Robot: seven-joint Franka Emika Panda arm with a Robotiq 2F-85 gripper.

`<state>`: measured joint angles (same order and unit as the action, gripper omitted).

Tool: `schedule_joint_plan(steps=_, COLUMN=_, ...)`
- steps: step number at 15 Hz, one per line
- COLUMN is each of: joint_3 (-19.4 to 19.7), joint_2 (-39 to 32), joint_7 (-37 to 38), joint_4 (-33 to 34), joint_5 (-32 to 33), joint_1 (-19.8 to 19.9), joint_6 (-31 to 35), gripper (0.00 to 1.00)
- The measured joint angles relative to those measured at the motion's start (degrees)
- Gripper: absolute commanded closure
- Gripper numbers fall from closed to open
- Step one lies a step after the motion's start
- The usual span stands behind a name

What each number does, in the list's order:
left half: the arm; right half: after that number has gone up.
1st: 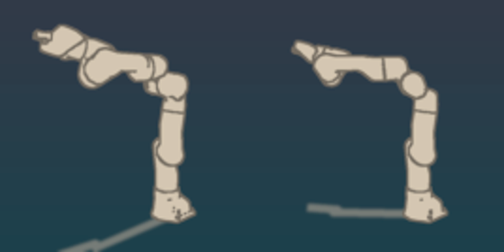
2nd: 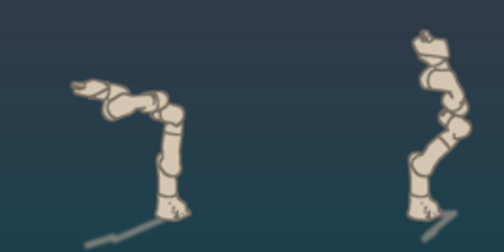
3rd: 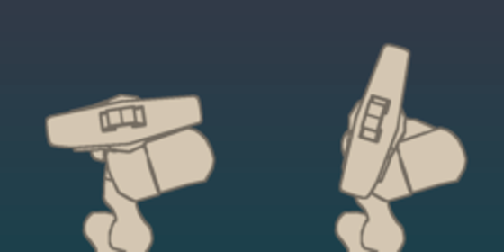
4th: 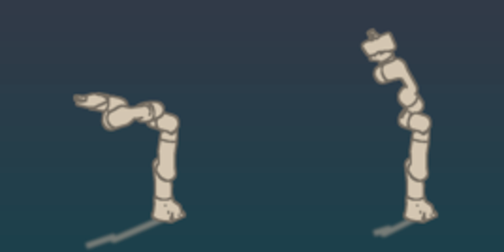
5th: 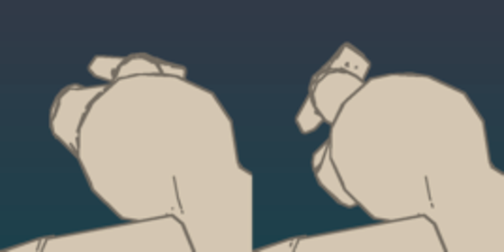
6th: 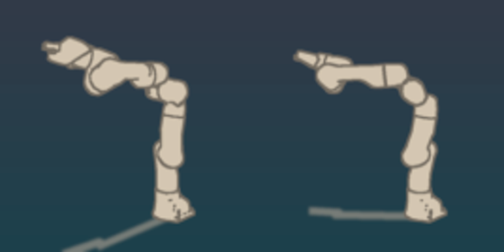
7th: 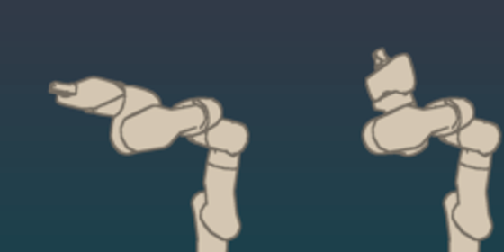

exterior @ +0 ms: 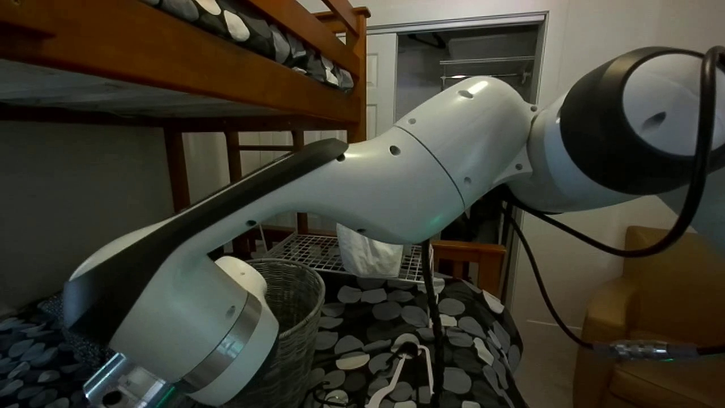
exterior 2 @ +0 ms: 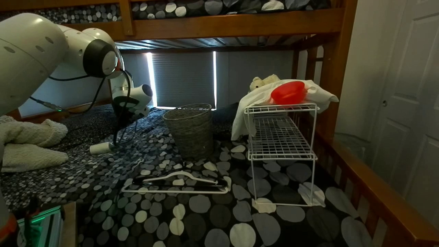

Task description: Remove the brush from the laundry basket and put it on the bed

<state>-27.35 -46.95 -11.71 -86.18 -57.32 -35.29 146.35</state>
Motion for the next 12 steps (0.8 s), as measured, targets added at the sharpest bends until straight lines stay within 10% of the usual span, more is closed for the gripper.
schedule_joint_plan(steps=5, joint_3=-2.21, joint_2=9.35, joint_7=-9.39, joint_4=-6.52, joint_5=-5.35, joint_1=4.16, joint_6=14.27, gripper=0.0)
schedule_joint_plan(steps=12, joint_3=2.34, joint_2=29.56, joint_7=-13.93, joint_4=-25.99, joint_5=2.16, joint_1=7.65, joint_6=13.12, gripper=0.0)
